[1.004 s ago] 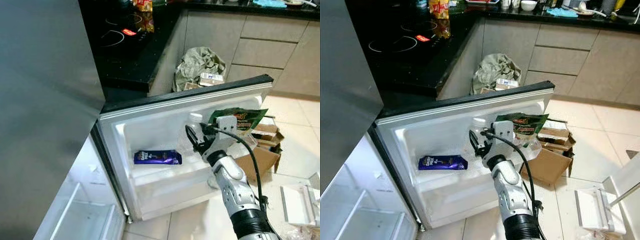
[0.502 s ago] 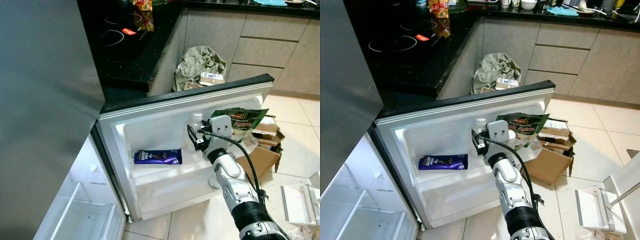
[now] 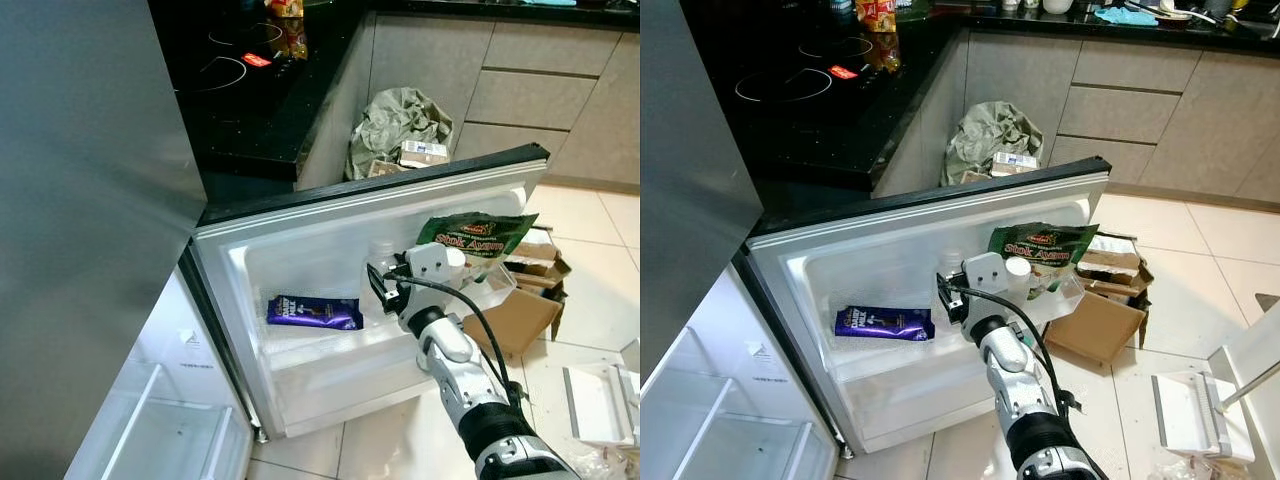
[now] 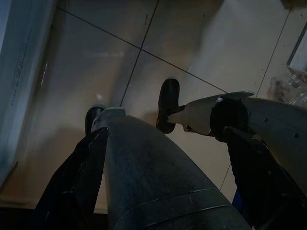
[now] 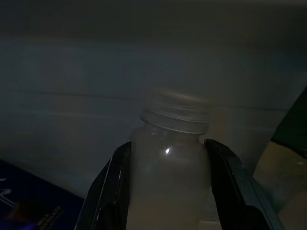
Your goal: Restocking fridge
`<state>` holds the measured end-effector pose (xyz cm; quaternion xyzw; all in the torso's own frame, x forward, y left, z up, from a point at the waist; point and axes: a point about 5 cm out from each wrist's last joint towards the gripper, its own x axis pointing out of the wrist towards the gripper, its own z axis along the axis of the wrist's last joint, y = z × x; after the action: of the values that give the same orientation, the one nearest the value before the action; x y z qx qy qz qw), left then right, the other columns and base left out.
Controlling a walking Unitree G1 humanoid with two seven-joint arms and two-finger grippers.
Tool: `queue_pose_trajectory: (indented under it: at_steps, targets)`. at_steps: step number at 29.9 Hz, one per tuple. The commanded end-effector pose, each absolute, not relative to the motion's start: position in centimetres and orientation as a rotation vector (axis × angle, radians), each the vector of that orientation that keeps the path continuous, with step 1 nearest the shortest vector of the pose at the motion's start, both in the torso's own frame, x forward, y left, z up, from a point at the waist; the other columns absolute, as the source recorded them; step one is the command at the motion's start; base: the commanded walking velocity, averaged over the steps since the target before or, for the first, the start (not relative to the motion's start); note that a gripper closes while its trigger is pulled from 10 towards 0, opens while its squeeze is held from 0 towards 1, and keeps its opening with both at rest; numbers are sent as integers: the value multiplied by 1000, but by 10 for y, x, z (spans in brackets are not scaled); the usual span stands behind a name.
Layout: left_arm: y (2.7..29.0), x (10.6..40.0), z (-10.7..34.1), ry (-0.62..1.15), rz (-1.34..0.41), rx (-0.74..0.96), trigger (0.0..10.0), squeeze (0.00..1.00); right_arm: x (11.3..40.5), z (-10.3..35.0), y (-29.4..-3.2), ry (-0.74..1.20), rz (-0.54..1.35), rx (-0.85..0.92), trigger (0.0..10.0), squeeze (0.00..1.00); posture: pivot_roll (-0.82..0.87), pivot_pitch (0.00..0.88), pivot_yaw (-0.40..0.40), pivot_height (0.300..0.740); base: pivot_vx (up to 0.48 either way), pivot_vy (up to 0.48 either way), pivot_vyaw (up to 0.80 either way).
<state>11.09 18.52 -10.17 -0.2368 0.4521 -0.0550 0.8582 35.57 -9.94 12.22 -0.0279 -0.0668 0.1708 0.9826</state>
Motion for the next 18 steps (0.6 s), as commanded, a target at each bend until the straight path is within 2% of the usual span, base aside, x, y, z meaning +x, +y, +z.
queue_pose_trajectory:
  at_steps: [1,18]
  targets:
    - [185,86,-109,1035,-101,-514,10000,0,353,113,-101,-102,345,-68,0,0,-108,145,-18,740,0,0,0]
    - [188,87,-108,1037,-111,-502,10000,0,362,129,-122,-164,288,-108,0,0,-120,151,-11,740,0,0,0]
